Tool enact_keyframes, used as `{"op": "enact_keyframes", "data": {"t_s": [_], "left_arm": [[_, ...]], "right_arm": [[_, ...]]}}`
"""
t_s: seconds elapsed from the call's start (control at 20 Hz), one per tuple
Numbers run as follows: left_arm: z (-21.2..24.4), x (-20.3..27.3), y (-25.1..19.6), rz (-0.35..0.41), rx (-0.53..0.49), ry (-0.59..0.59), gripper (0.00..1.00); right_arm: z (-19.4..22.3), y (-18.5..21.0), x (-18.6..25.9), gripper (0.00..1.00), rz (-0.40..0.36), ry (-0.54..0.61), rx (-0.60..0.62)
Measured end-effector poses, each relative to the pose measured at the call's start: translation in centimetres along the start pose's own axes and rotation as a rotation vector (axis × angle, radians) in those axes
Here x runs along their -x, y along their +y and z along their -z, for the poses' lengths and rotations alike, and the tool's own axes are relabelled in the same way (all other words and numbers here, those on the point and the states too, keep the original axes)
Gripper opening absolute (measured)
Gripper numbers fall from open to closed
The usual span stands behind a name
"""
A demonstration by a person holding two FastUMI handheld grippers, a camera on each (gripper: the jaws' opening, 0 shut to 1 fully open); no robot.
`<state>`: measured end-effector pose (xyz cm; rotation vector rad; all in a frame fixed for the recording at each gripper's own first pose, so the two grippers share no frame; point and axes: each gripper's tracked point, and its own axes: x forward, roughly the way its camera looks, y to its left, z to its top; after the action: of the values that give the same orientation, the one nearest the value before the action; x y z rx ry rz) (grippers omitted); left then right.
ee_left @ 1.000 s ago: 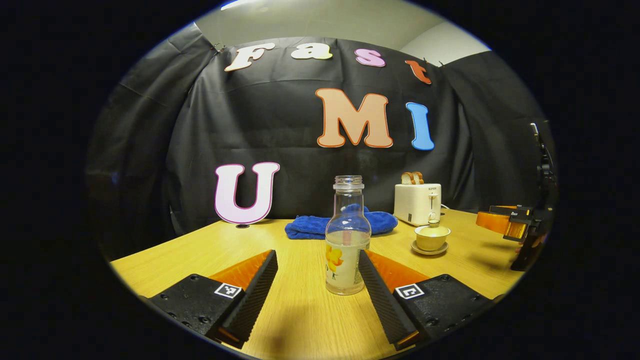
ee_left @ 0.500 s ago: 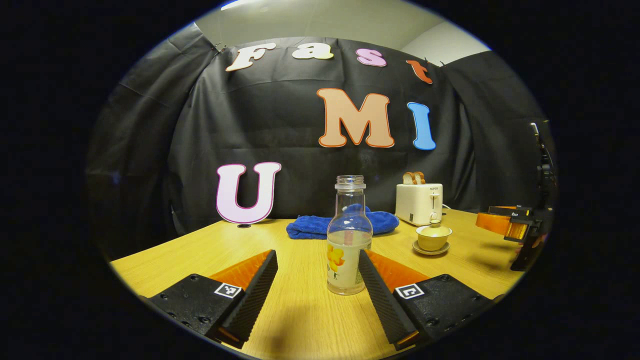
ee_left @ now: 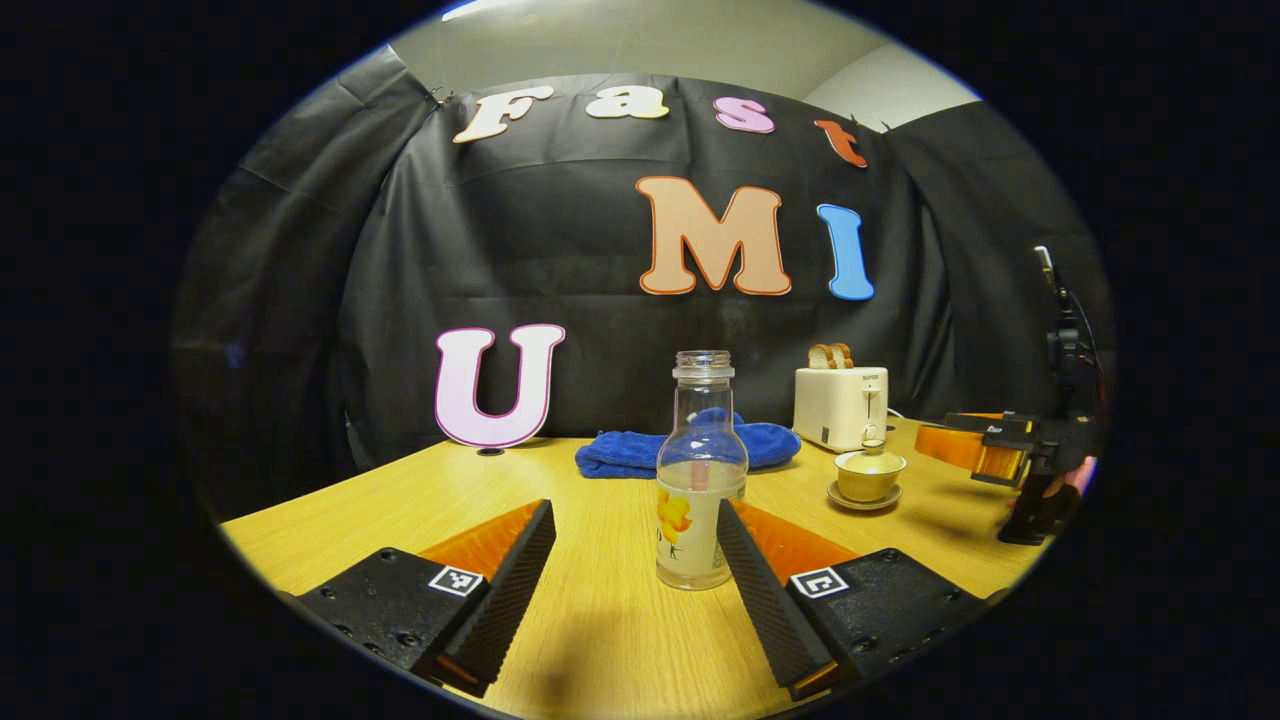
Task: Open the teacup lid with one hand, grasp the water bottle and pour water into the teacup with the other hand; after pouring, place the water bottle on the coaster and then close the teacup lid.
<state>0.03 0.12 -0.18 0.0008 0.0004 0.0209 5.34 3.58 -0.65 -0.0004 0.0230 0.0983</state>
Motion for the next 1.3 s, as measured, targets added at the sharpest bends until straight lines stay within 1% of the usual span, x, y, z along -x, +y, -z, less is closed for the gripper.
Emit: {"op": "enact_keyframes", "data": {"t_s": [0.05, 0.1, 0.15, 0.2, 0.25, 0.3, 0.4, 0.45, 0.55, 0.65, 0.7, 0.75, 0.8, 0.85, 0.95, 1.05, 1.15, 1.2, 1.3], "left_arm": [[-0.1, -0.1, 0.0, 0.0, 0.0, 0.0, 0.95], [0.0, 0.0, 0.0, 0.0, 0.0, -0.001, 0.95], [0.0, 0.0, 0.0, 0.0, 0.0, 0.0, 0.95], [0.0, -0.1, 0.0, 0.0, 0.0, -0.001, 0.95], [-0.1, 0.0, 0.0, 0.0, 0.0, -0.001, 0.93], [0.0, 0.0, 0.0, -0.001, 0.0, 0.0, 0.95], [0.0, 0.0, 0.0, -0.001, -0.001, -0.001, 0.95], [-0.1, 0.0, 0.0, -0.001, -0.001, -0.002, 0.95], [-0.1, 0.0, -0.1, 0.0, -0.001, -0.002, 0.95], [-0.1, -0.1, -0.1, 0.003, -0.001, -0.002, 0.95], [0.0, -0.1, -0.1, 0.004, 0.0, -0.002, 0.95], [-0.1, 0.0, -0.2, 0.004, -0.001, -0.002, 0.95], [0.0, 0.0, -0.1, 0.004, -0.001, -0.002, 0.95], [-0.1, -0.1, -0.2, 0.004, 0.0, -0.002, 0.95], [-0.1, 0.0, -0.1, 0.003, -0.001, -0.002, 0.95], [-0.1, 0.1, -0.2, 0.003, 0.0, -0.002, 0.95], [-0.1, -0.1, -0.2, 0.003, 0.0, -0.002, 0.95], [-0.1, 0.0, -0.2, 0.003, 0.0, -0.002, 0.95], [-0.1, -0.1, -0.2, 0.004, 0.0, -0.002, 0.95]], "right_arm": [[0.2, 0.5, -0.7, 0.97, -0.015, 0.011, 0.005], [0.4, 1.0, -1.5, 0.94, -0.025, 0.023, 0.012], [0.6, 1.3, -2.3, 0.94, -0.035, 0.036, 0.02], [0.8, 1.6, -3.1, 0.97, -0.046, 0.048, 0.029], [0.9, 2.1, -3.8, 0.97, -0.055, 0.057, 0.038], [1.1, 2.4, -4.3, 0.97, -0.059, 0.063, 0.047], [1.2, 2.8, -5.3, 0.97, -0.065, 0.067, 0.067], [1.1, 3.0, -5.7, 1.0, -0.063, 0.07, 0.074], [1.3, 3.2, -6.4, 1.0, -0.061, 0.081, 0.081], [1.7, 3.0, -7.0, 0.92, -0.056, 0.1, 0.068], [1.8, 2.9, -7.3, 0.82, -0.052, 0.108, 0.054], [2.0, 2.8, -7.5, 0.83, -0.049, 0.113, 0.039], [2.1, 2.7, -7.7, 0.75, -0.049, 0.121, 0.025], [2.2, 2.7, -7.7, 0.8, -0.05, 0.13, 0.012], [2.6, 2.4, -8.2, 0.58, -0.049, 0.139, -0.002], [2.4, 2.6, -8.2, 0.37, -0.049, 0.141, 0.01], [2.3, 2.6, -7.9, 0.43, -0.053, 0.149, 0.007], [2.6, 2.6, -8.3, 0.35, -0.057, 0.149, 0.007], [2.5, 2.5, -8.1, 0.34, -0.057, 0.147, 0.013]]}}
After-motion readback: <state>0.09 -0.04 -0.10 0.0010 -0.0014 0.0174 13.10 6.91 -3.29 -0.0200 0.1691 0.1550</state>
